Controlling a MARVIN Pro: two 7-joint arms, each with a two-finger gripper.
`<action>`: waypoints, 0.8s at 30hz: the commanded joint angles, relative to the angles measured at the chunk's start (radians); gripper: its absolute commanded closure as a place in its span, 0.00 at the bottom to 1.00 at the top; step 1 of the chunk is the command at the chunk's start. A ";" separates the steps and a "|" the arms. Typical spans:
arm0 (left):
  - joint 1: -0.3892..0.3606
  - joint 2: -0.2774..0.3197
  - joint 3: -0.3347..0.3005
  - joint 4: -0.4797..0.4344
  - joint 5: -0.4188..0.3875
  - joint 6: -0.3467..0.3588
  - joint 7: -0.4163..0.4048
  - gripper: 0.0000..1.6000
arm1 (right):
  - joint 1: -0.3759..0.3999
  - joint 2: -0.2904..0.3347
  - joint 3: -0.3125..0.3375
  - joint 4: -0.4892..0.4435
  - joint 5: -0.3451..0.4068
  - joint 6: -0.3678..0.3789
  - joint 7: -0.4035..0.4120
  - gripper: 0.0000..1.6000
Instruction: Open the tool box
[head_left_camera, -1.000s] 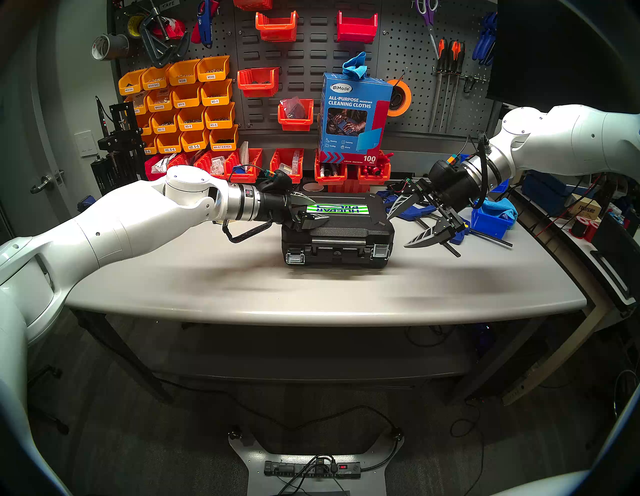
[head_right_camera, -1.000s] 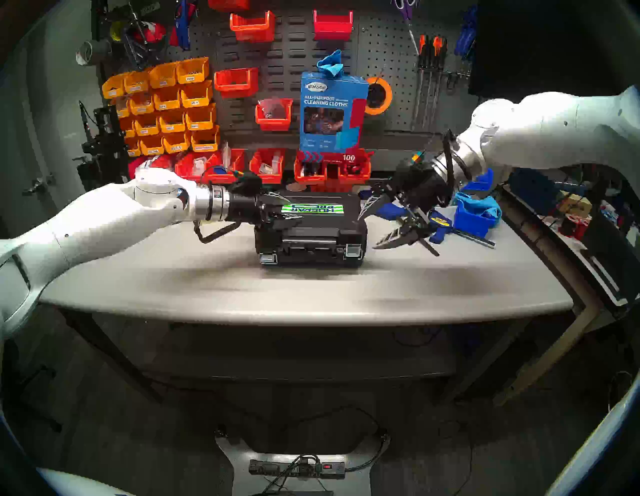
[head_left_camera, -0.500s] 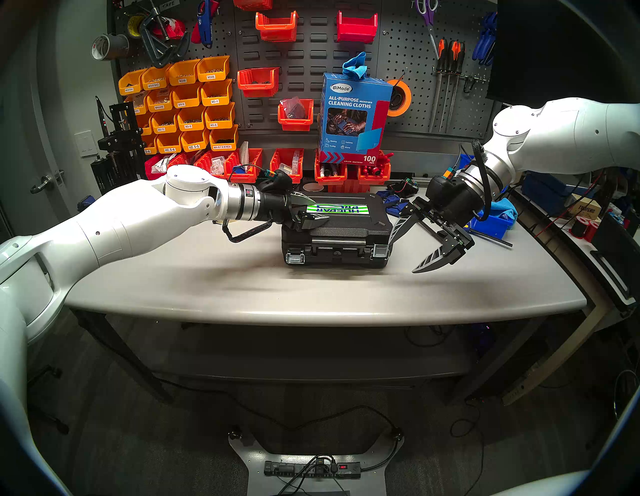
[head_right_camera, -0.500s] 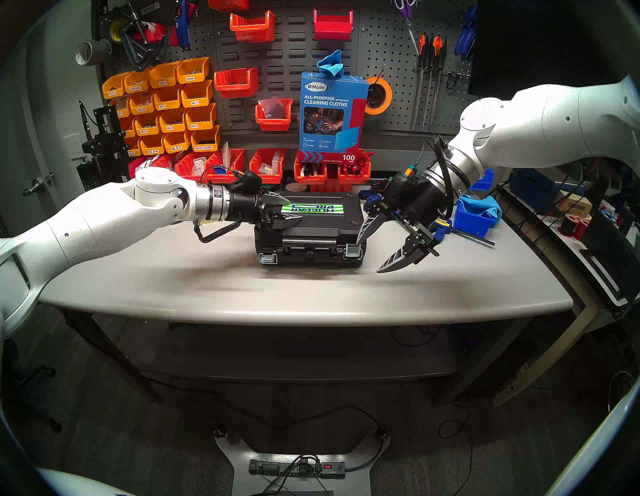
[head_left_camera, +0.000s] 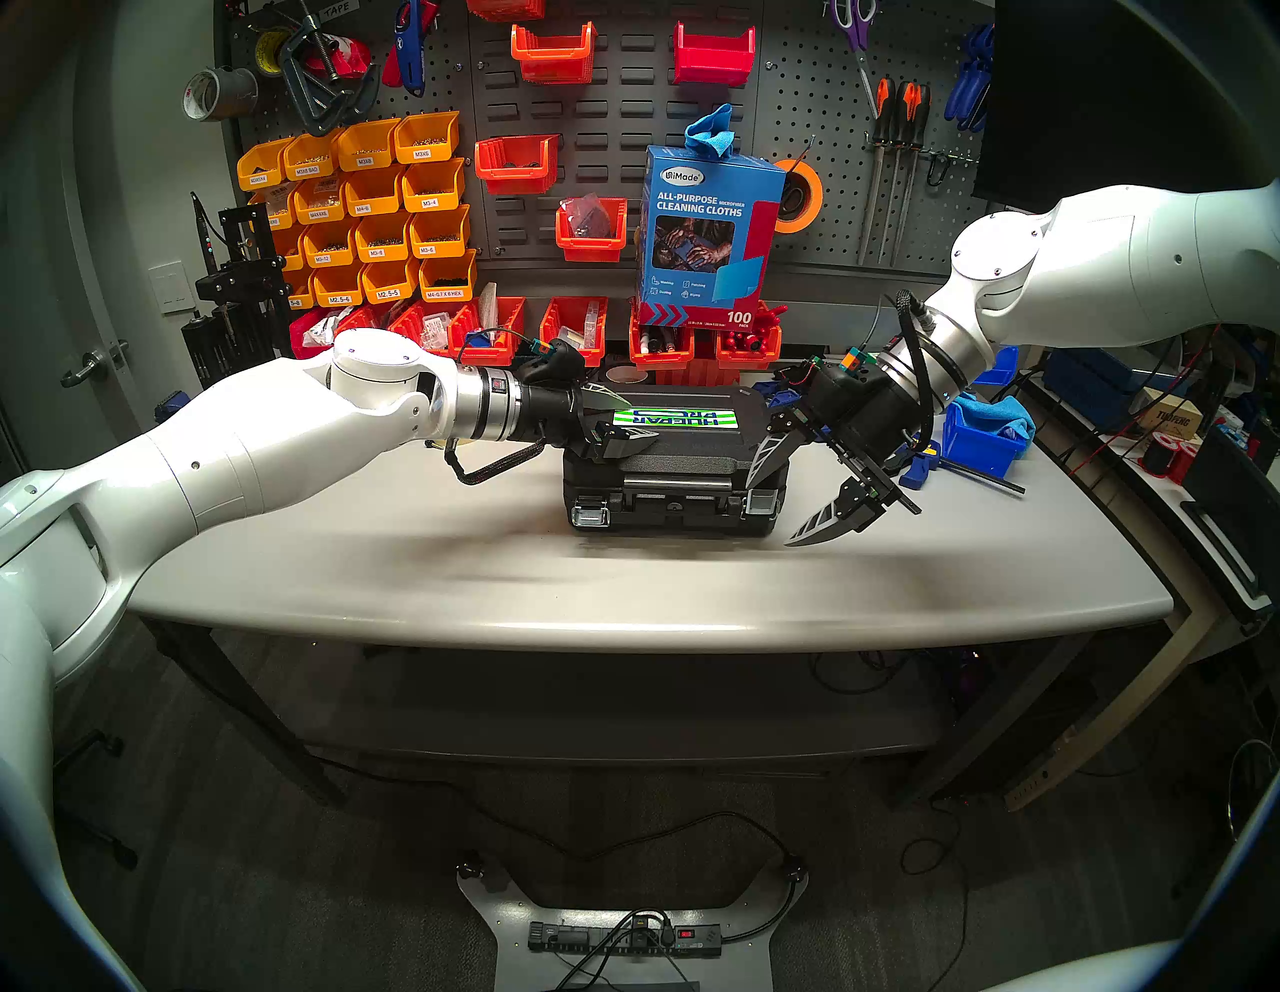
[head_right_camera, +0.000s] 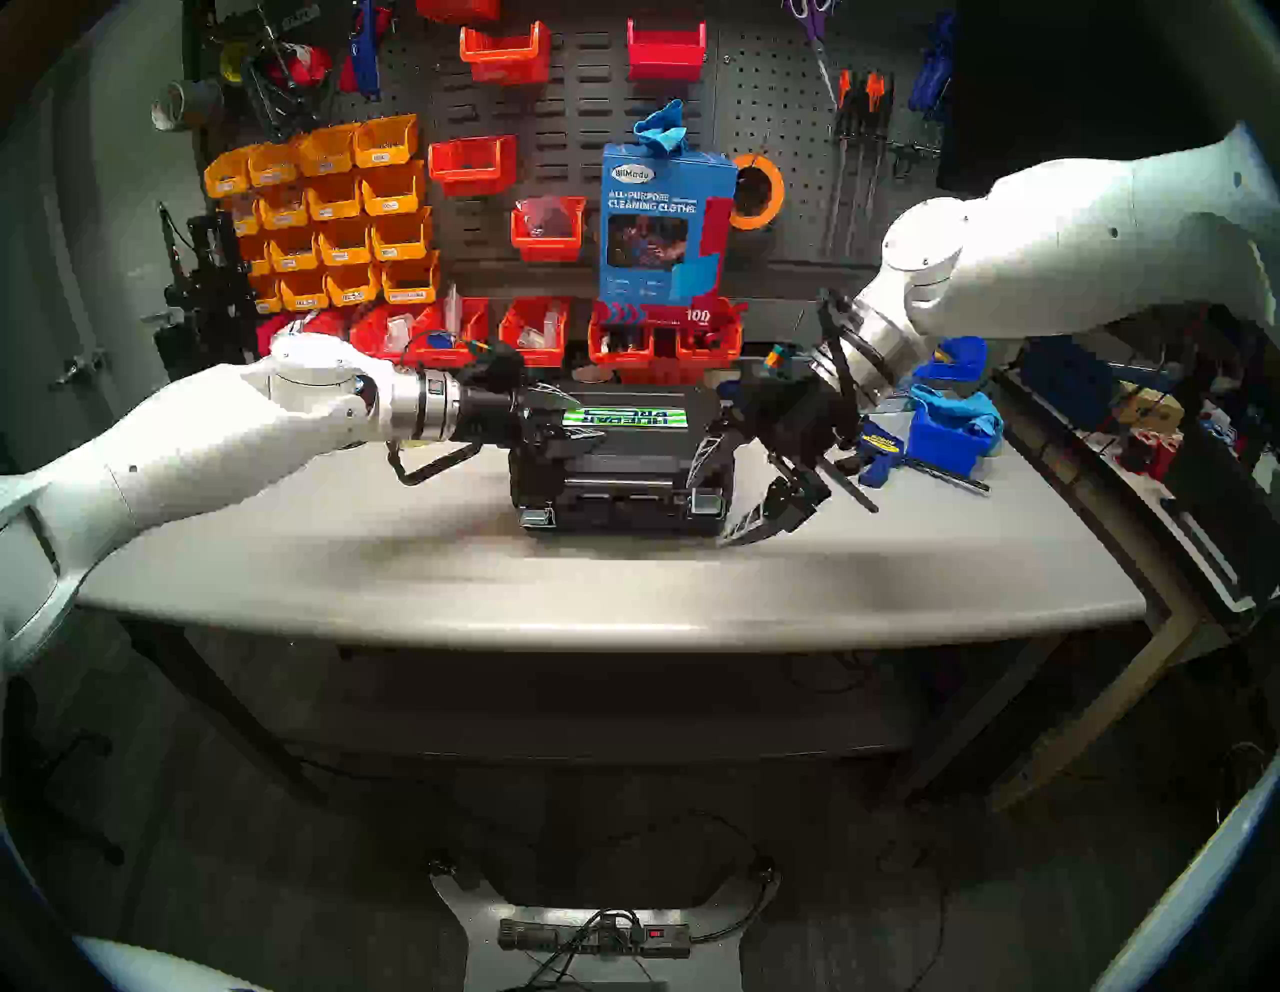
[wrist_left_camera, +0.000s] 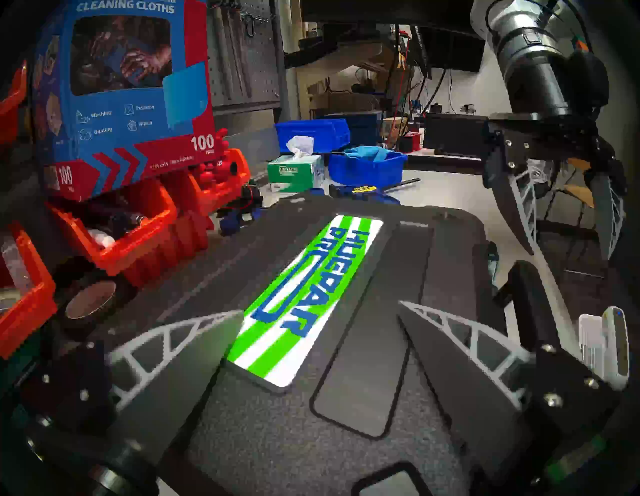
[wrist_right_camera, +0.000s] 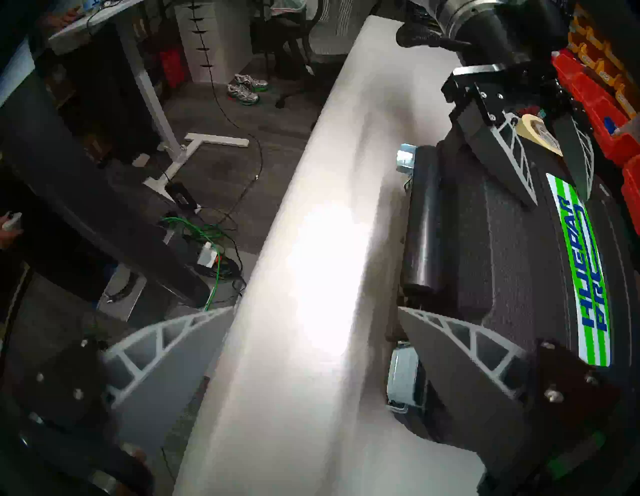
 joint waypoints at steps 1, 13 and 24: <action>0.033 0.006 0.048 0.006 0.030 0.027 -0.002 0.00 | 0.040 -0.020 -0.016 -0.014 -0.037 0.014 -0.044 0.00; 0.031 0.006 0.051 0.006 0.028 0.026 -0.001 0.00 | 0.063 -0.015 -0.034 -0.037 -0.045 0.029 -0.088 0.00; 0.029 0.007 0.054 0.006 0.027 0.026 -0.001 0.00 | 0.066 -0.028 -0.025 -0.013 -0.050 0.036 -0.100 0.00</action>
